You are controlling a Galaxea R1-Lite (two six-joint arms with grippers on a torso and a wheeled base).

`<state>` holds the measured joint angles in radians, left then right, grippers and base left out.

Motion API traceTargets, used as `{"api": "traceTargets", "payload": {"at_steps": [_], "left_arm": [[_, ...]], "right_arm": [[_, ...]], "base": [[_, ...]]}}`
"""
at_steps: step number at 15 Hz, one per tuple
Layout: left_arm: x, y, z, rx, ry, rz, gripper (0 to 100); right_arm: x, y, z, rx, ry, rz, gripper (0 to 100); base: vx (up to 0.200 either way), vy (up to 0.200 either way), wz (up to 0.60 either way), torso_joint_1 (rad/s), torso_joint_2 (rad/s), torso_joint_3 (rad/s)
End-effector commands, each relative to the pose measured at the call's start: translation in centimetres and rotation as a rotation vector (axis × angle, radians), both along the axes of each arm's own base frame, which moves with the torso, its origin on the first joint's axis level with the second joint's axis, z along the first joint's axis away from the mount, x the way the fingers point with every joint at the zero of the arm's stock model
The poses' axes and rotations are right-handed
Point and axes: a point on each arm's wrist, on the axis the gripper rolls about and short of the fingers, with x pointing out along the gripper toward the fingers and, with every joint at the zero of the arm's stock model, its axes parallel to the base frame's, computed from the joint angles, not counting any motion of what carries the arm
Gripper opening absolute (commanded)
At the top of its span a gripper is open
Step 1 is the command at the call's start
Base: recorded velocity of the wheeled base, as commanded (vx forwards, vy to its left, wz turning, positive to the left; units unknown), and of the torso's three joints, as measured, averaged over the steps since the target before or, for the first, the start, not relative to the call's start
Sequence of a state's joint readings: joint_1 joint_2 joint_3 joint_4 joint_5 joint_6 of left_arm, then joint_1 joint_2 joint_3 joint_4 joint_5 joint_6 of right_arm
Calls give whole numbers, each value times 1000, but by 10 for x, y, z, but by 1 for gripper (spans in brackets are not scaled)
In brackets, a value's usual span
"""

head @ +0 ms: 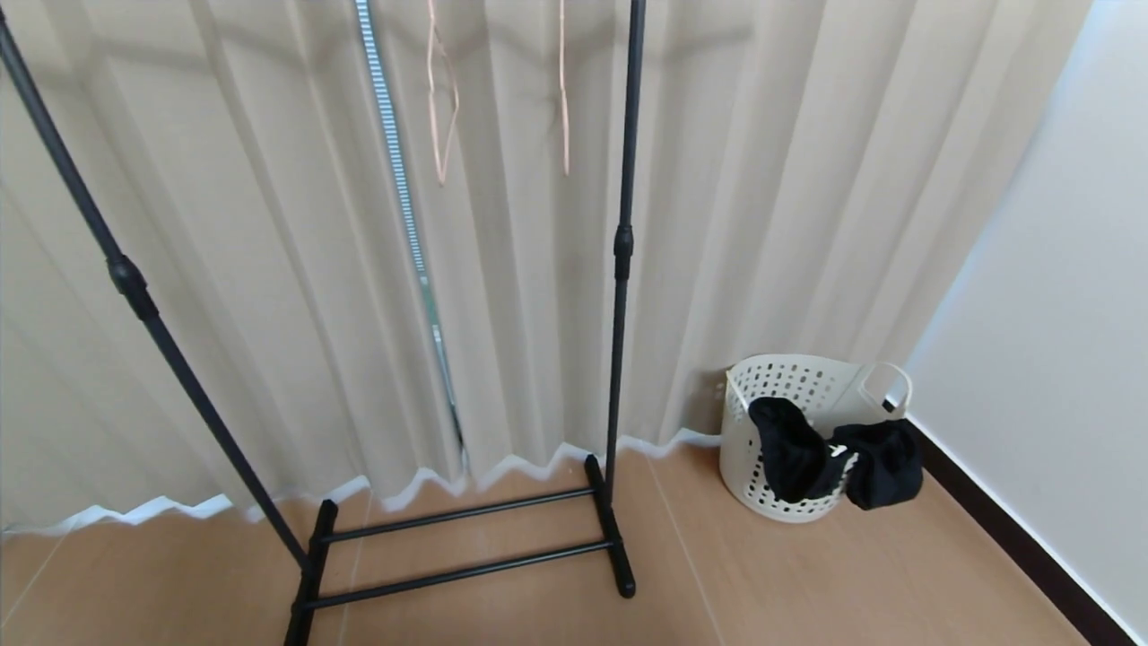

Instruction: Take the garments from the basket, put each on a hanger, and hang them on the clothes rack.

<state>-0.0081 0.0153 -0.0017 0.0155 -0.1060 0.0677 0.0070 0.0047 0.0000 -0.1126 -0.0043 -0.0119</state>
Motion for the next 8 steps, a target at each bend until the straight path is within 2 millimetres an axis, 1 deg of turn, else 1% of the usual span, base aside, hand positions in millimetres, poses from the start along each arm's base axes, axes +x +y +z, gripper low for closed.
{"api": "traceTargets", "payload": {"at_steps": [1, 4, 7, 8], "left_arm": [[0, 0, 0, 0, 2, 1, 100], [0, 0, 0, 0, 2, 1, 100], [0, 0, 0, 0, 2, 1, 100], [0, 0, 0, 0, 2, 1, 100]], "right_arm": [[0, 0, 0, 0, 0, 0, 100], [0, 0, 0, 0, 0, 0, 100], [0, 0, 0, 0, 0, 0, 100], [0, 0, 0, 0, 0, 0, 100]], "base": [[0, -200, 0, 2, 2, 2], [0, -200, 0, 1, 7, 4], [200, -200, 0, -2, -1, 7], [200, 0, 0, -2, -7, 7]]}}
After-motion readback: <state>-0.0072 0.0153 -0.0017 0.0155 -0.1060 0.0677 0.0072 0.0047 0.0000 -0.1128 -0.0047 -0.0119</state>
